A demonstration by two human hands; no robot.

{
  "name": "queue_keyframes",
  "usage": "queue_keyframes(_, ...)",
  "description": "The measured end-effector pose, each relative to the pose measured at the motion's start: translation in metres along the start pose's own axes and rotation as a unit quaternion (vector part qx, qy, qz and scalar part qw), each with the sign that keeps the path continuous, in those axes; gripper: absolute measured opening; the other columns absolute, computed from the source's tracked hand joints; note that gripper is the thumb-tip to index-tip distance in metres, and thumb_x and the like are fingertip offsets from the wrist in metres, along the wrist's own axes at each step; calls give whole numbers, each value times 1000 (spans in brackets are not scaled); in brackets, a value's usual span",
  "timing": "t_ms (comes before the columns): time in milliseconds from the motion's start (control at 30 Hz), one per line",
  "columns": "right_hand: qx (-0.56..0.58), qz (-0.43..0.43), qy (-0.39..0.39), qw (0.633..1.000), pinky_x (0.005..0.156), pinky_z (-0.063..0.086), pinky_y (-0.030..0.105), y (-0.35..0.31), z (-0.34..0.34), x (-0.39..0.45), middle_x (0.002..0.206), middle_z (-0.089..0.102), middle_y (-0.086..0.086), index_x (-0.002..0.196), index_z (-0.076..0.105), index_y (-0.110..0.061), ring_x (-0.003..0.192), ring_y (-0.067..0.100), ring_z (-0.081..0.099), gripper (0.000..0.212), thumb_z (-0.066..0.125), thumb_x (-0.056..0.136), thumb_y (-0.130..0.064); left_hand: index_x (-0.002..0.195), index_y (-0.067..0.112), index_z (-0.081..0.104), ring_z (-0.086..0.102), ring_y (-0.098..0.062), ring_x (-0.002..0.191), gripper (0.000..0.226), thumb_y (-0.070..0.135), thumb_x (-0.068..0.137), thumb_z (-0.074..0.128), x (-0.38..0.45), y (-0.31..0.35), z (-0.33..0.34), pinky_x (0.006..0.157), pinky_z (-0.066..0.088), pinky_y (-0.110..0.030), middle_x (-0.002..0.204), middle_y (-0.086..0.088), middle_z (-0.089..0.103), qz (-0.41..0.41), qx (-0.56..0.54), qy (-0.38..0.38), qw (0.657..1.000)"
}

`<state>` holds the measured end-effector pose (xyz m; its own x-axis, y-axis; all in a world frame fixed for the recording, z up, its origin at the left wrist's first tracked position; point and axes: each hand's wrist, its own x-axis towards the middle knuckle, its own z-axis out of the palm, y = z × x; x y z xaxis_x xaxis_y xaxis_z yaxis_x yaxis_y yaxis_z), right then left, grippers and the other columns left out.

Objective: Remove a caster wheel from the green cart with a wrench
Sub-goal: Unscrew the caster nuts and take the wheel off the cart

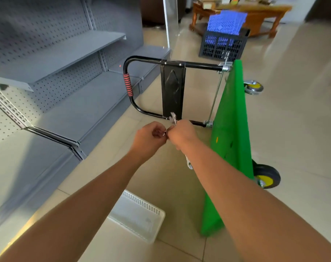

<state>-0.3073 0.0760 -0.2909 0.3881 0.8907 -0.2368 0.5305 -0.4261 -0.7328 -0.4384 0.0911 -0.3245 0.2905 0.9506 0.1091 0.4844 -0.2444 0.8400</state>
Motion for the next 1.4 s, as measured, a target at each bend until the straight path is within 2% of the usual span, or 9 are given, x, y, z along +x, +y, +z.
queue_keyframes(133,16,-36,26,999,56,50,31,-14,-57,7,80,65,10,96,72,-7,65,22,59,10,68,92,-15,99,21,67,64,-6,81,18,13,85,76,21,51,6,76,54,-15,92,4,70,70,-36,25,997)
queue_keyframes(300,96,-3,18,995,52,44,28,3,-123,0,81,68,16,88,70,-7,59,21,55,9,74,89,-15,107,13,67,65,-8,84,24,7,86,75,32,96,37,79,54,-15,94,-1,71,144,-47,-12,988)
queue_keyframes(533,170,30,8,985,39,27,22,53,-177,6,70,57,13,93,67,0,43,13,37,14,75,87,-9,100,19,66,69,-9,87,26,3,84,79,37,130,93,86,57,-21,94,-2,72,131,-111,-71,983)
queue_keyframes(667,214,44,-19,976,38,24,21,77,-198,12,83,66,18,85,67,-2,42,11,32,7,72,87,-5,102,23,67,71,-14,95,20,13,88,76,46,132,115,93,58,-34,100,0,73,80,-96,-90,988)
queue_keyframes(767,235,54,-38,970,36,25,20,90,-209,13,80,67,13,95,70,-2,41,10,32,10,74,88,-9,112,21,64,69,-15,98,31,44,92,70,42,138,120,94,59,-42,106,2,69,-53,-49,-152,986)
queue_keyframes(933,312,56,-71,946,34,26,18,108,-236,6,87,69,13,99,71,-4,38,5,33,11,74,89,-11,127,17,60,68,-27,110,80,76,74,62,24,148,115,96,56,-45,121,-11,70,-282,-83,-340,893)
queue_keyframes(1100,215,63,-104,969,35,31,18,148,-234,2,65,60,-6,88,73,-19,37,-2,43,7,79,85,-16,121,23,68,67,-29,109,79,84,72,60,6,164,115,99,52,-53,117,-9,72,-360,-47,-317,876)
queue_keyframes(1267,166,83,-149,971,35,28,16,180,-203,5,38,45,-16,94,74,-13,34,1,38,8,76,88,-16,122,28,69,63,-27,116,75,83,71,64,1,164,123,110,39,-61,118,-5,73,-380,-62,-278,880)
queue_keyframes(1400,158,101,-164,969,40,29,18,204,-179,14,43,53,-18,94,75,-15,39,2,39,8,77,87,-18,120,34,68,62,-23,117,73,86,69,64,2,154,129,113,35,-59,117,1,74,-380,-71,-269,882)
